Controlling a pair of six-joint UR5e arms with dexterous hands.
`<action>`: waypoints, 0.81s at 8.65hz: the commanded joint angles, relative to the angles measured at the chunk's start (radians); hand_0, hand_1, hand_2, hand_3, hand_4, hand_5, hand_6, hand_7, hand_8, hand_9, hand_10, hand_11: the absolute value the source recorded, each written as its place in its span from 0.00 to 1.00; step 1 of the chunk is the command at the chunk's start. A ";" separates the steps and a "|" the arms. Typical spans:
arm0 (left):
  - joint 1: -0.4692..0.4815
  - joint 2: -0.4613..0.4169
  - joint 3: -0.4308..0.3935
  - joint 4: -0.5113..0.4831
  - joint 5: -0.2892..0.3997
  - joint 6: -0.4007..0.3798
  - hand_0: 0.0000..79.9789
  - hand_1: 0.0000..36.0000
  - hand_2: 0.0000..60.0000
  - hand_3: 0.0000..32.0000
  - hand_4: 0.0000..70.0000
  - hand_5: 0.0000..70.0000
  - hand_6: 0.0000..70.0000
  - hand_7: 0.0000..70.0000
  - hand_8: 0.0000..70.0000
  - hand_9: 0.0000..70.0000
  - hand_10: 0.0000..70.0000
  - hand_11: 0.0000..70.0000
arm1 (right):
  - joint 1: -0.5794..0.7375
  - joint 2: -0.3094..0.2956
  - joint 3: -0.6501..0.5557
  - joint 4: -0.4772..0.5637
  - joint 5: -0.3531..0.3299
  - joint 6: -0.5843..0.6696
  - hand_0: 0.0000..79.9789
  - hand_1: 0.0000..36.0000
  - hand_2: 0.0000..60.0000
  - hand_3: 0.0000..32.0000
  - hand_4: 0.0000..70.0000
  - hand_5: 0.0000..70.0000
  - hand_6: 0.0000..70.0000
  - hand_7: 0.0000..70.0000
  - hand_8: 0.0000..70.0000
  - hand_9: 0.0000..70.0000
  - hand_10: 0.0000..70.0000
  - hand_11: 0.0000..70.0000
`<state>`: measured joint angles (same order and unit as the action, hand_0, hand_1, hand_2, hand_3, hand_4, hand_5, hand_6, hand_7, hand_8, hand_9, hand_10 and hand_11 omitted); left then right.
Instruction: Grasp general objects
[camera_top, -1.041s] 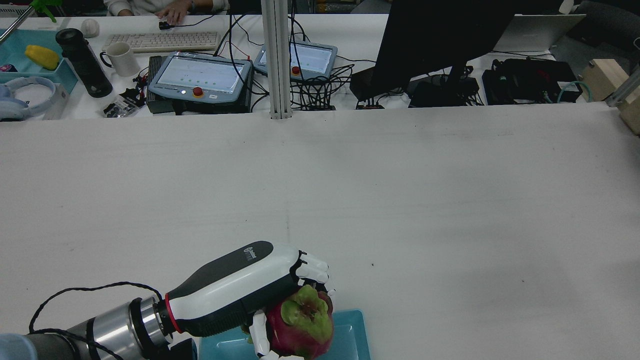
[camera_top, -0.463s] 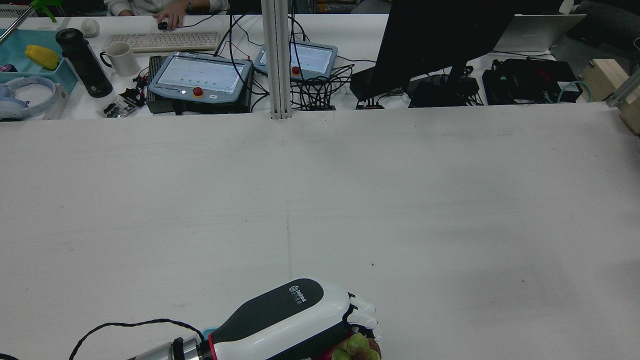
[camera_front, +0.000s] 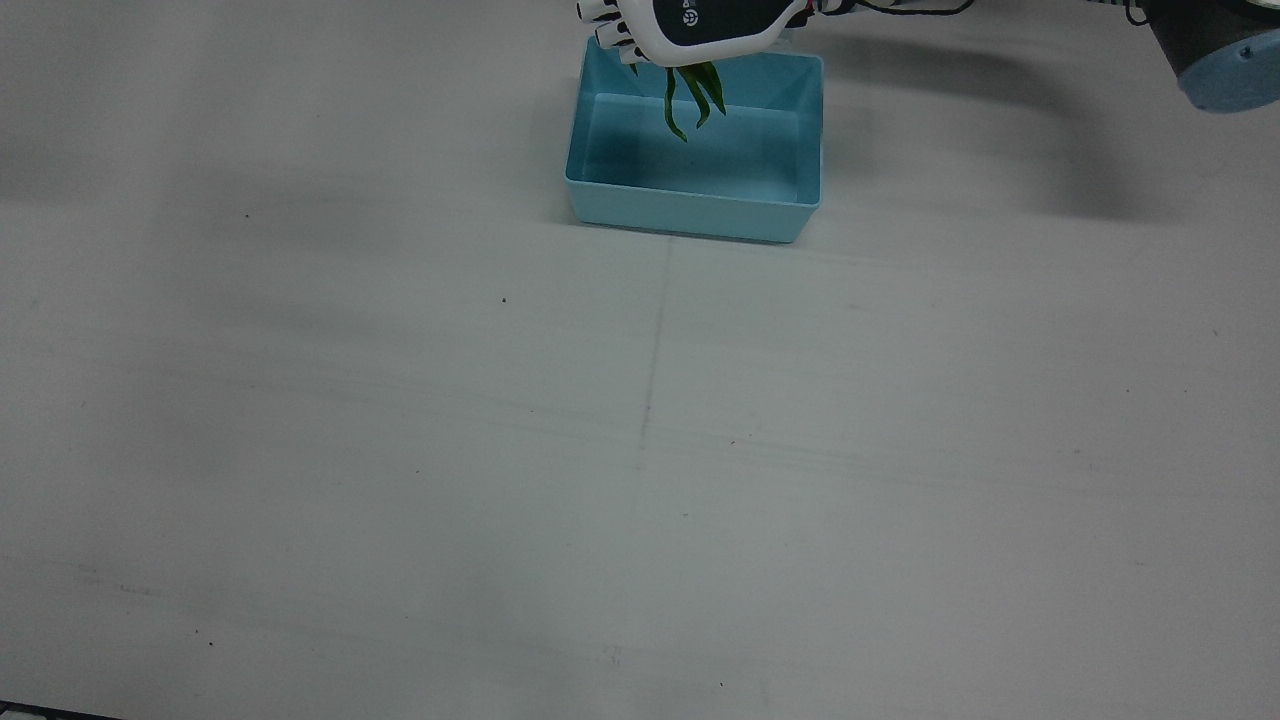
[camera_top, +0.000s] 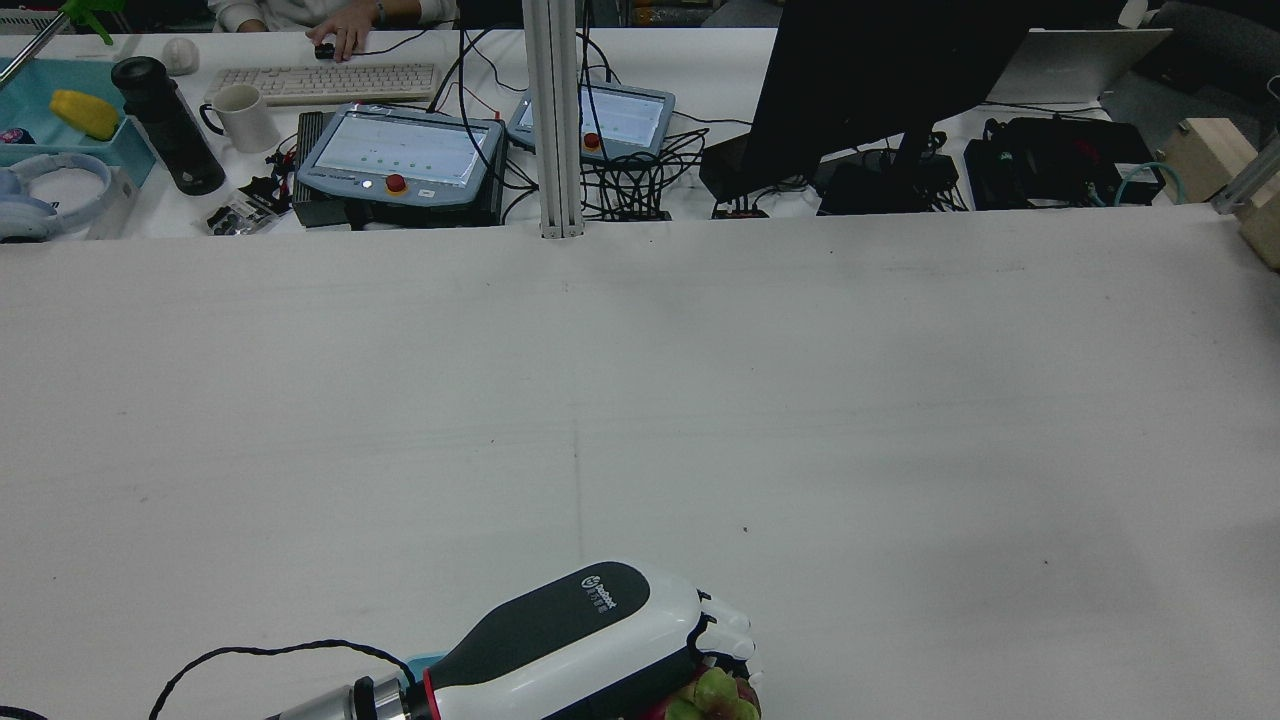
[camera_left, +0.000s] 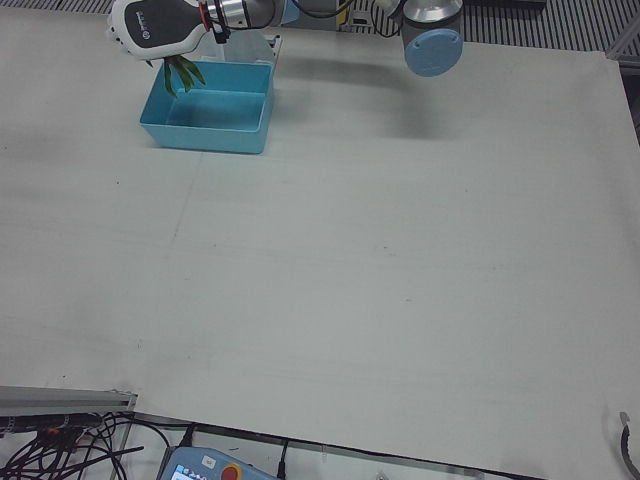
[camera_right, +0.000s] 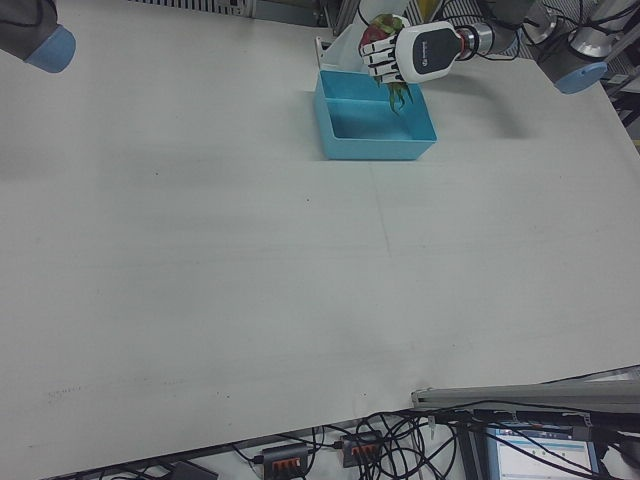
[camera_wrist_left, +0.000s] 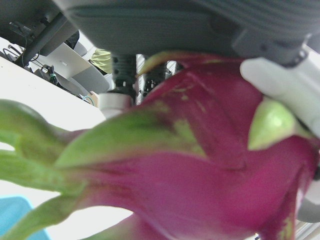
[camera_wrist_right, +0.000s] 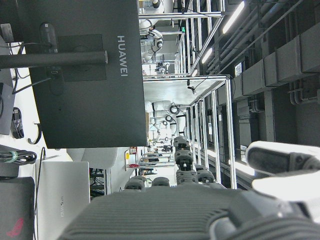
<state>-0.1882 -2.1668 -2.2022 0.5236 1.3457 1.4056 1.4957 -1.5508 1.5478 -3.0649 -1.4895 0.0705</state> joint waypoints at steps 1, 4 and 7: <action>-0.001 0.004 0.001 -0.001 0.006 -0.002 0.73 0.53 0.22 0.00 0.43 0.33 0.45 0.59 0.46 0.59 0.60 0.87 | 0.000 0.000 0.000 0.000 0.000 0.000 0.00 0.00 0.00 0.00 0.00 0.00 0.00 0.00 0.00 0.00 0.00 0.00; 0.001 0.004 0.001 -0.001 0.009 -0.002 0.73 0.50 0.14 0.00 0.41 0.37 0.44 0.60 0.45 0.57 0.57 0.82 | 0.000 0.000 0.000 0.000 0.000 0.000 0.00 0.00 0.00 0.00 0.00 0.00 0.00 0.00 0.00 0.00 0.00 0.00; 0.001 0.004 -0.001 0.003 0.012 -0.002 0.70 0.42 0.02 0.00 0.37 0.42 0.39 0.54 0.33 0.40 0.42 0.63 | 0.000 0.000 0.000 0.000 0.000 -0.001 0.00 0.00 0.00 0.00 0.00 0.00 0.00 0.00 0.00 0.00 0.00 0.00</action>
<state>-0.1872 -2.1629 -2.2021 0.5235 1.3552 1.4036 1.4959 -1.5509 1.5478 -3.0649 -1.4897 0.0706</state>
